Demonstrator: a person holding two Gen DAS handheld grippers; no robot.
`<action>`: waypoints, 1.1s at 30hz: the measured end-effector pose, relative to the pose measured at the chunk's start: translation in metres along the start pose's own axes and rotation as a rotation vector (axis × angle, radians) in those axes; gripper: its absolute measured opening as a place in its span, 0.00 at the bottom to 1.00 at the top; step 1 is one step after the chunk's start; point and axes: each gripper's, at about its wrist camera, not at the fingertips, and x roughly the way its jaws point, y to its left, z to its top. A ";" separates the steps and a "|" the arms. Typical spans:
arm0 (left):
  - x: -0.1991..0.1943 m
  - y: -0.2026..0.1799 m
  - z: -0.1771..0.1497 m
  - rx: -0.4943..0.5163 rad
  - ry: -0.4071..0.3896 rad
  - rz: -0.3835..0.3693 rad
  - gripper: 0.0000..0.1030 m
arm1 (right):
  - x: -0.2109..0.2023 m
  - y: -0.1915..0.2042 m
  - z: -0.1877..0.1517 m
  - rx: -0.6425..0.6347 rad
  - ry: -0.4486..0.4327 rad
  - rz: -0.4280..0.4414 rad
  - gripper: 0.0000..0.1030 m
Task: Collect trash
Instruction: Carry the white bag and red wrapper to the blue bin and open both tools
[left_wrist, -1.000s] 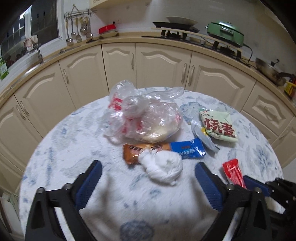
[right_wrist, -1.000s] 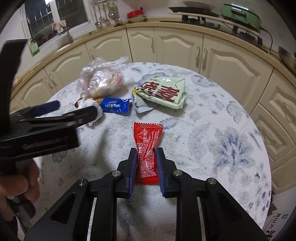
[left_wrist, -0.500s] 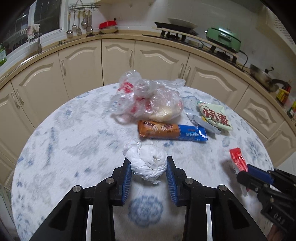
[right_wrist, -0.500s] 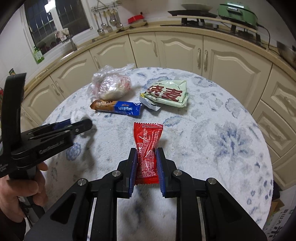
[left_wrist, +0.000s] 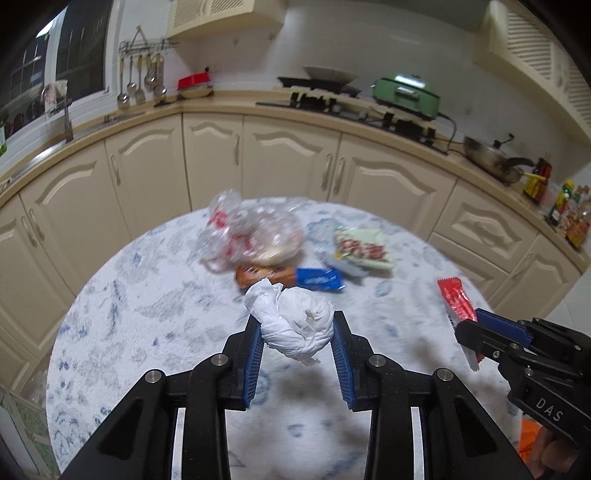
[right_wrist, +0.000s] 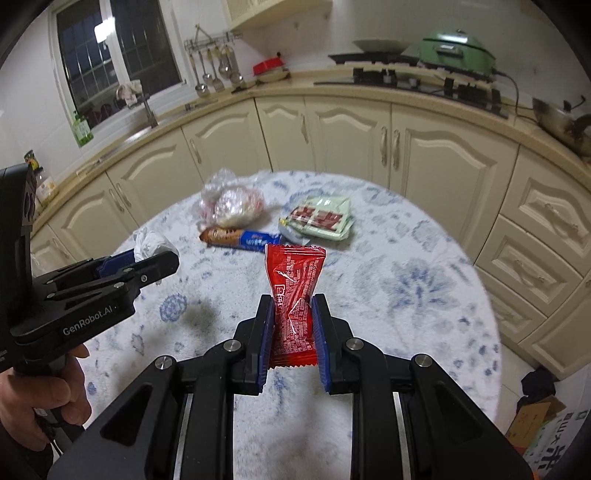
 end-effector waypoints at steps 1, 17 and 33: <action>-0.006 -0.006 0.002 0.007 -0.010 -0.006 0.30 | -0.004 -0.002 0.000 0.003 -0.008 -0.002 0.20; -0.050 -0.112 0.024 0.178 -0.115 -0.161 0.31 | -0.116 -0.084 -0.002 0.121 -0.187 -0.148 0.20; -0.006 -0.267 0.022 0.420 -0.031 -0.414 0.31 | -0.197 -0.221 -0.068 0.369 -0.209 -0.374 0.20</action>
